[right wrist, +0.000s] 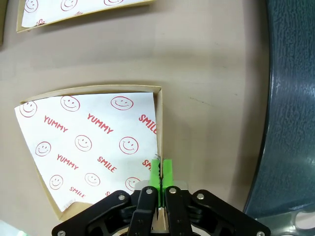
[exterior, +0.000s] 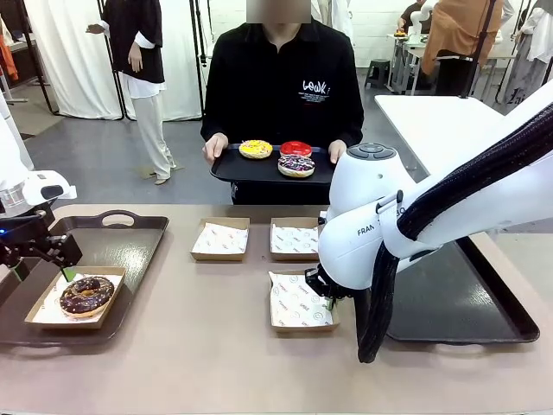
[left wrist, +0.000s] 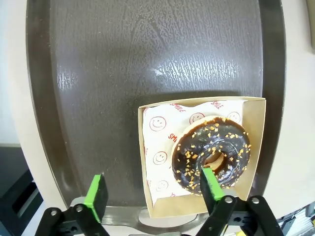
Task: Individually package the donuts and arrange them on the tray.
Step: Place the picked Paper togo box on the Handle tray while simultaneously picking up another Paper togo box from the table with the other hand.
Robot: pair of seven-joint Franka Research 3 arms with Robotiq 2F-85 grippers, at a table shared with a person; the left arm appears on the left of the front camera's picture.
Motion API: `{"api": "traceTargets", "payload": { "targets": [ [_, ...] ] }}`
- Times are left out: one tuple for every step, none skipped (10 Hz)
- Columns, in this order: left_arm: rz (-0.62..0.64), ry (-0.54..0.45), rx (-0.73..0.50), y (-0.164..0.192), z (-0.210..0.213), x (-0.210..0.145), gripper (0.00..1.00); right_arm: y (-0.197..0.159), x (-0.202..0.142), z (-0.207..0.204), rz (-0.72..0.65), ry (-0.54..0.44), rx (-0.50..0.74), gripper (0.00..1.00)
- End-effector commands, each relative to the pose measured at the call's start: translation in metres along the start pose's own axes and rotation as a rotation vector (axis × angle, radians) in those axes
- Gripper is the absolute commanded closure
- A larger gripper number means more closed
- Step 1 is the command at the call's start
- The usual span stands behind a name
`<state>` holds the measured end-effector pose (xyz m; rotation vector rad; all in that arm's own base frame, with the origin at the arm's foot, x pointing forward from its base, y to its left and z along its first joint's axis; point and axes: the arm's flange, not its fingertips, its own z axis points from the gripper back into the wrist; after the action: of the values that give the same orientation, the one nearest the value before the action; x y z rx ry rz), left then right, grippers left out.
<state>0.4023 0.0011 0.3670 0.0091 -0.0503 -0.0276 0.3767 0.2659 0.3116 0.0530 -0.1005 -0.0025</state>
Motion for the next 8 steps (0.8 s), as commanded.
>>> {"api": "traceTargets", "payload": {
  "targets": [
    [-0.006, -0.001, -0.014, 0.0, -0.002, -0.014, 0.0, 0.007, 0.005, -0.006, -0.013, -0.022, -0.022, 1.0],
    [-0.004, -0.001, -0.018, 0.0, -0.001, -0.013, 0.0, 0.007, 0.004, -0.005, -0.021, -0.029, -0.028, 1.0],
    [-0.009, -0.006, -0.059, 0.001, 0.003, -0.013, 0.0, 0.01, 0.002, 0.005, -0.036, -0.02, -0.039, 1.0],
    [-0.011, 0.022, -0.15, 0.007, 0.013, -0.013, 0.0, 0.012, -0.007, 0.024, -0.017, -0.036, -0.039, 1.0],
    [-0.044, 0.047, -0.268, 0.017, 0.026, -0.016, 0.0, 0.013, -0.013, 0.051, 0.001, -0.07, -0.039, 1.0],
    [-0.076, 0.062, -0.393, 0.03, 0.042, -0.018, 0.0, 0.011, -0.014, 0.082, 0.003, -0.094, -0.041, 1.0],
    [-0.081, 0.052, -0.519, 0.05, 0.059, -0.02, 0.0, 0.008, -0.008, 0.115, -0.01, -0.13, -0.041, 1.0],
    [-0.062, 0.033, -0.609, 0.07, 0.07, -0.021, 0.0, 0.008, 0.001, 0.139, -0.03, -0.153, -0.047, 1.0]
  ]
}}
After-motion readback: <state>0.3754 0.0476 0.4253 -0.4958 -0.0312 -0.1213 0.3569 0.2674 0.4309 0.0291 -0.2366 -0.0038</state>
